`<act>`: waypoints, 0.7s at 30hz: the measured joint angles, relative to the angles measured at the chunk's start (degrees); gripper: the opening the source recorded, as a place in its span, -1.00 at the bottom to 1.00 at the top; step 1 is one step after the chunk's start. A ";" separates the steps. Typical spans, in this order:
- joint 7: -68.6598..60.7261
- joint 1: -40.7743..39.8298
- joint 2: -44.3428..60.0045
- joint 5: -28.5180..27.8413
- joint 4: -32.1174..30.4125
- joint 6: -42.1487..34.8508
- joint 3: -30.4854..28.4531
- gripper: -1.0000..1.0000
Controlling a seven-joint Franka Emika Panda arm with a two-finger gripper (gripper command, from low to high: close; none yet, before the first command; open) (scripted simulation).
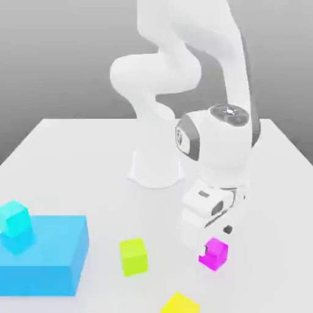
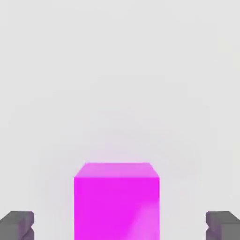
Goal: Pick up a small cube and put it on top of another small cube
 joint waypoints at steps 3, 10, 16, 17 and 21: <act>0.19 0.37 1.77 -0.29 0.34 1.43 -0.44 -1.00; -0.06 -0.26 -0.97 0.08 -0.21 -0.82 0.30 -1.00; 0.18 -3.63 -11.55 2.86 -0.91 -10.66 -0.42 -1.00; 2.02 -6.51 -12.44 2.82 -0.01 -12.42 -1.98 -1.00; 10.64 -17.39 -15.33 2.32 4.32 -19.50 -6.92 -1.00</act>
